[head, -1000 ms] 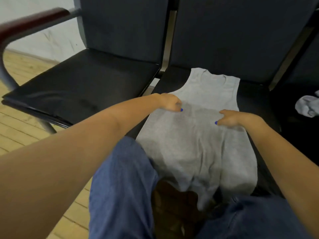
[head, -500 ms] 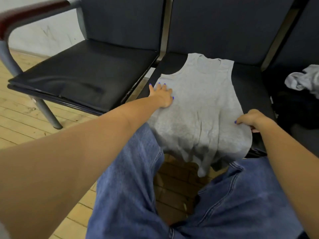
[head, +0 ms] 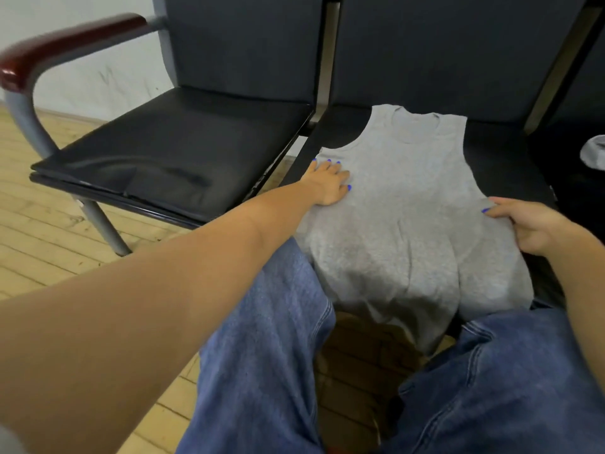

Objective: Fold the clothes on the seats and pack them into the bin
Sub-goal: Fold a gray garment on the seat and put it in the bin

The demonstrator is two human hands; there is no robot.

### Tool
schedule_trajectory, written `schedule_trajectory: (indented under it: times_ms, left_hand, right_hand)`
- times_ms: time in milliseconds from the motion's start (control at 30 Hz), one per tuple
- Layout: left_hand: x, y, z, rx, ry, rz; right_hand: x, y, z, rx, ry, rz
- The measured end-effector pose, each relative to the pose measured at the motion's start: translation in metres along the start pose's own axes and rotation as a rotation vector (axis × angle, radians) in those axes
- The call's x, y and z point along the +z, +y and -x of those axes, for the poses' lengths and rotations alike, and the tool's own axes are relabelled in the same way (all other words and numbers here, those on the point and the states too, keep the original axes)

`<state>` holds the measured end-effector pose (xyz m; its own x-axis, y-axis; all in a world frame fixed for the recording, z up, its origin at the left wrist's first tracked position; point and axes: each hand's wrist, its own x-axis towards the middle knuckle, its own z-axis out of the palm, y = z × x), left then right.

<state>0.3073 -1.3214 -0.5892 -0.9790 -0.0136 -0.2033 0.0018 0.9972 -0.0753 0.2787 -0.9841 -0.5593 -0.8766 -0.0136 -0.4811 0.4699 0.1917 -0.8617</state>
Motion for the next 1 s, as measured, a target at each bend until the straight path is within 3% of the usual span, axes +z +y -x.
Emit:
schedule_trajectory:
  times_ms: [100, 467, 700, 867, 1000]
  left_hand:
    - [-0.005, -0.006, 0.000, 0.044, -0.027, -0.025]
    - [0.005, -0.007, -0.002, 0.029, 0.055, -0.043]
    - [0.005, 0.000, 0.001, -0.013, 0.112, -0.039]
    - [0.004, 0.008, 0.010, -0.361, 0.386, 0.025]
    - [0.004, 0.012, 0.015, -0.534, 0.329, 0.086]
  right_hand:
    - [0.011, -0.006, 0.013, -0.021, -0.012, -0.076]
    - [0.037, -0.010, 0.017, -0.155, 0.241, -0.091]
    - [0.046, -0.013, 0.025, -0.209, 0.199, -0.239]
    - [0.044, -0.011, 0.009, 0.000, 0.256, -0.214]
    - [0.049, -0.010, -0.005, 0.121, 0.125, -0.093]
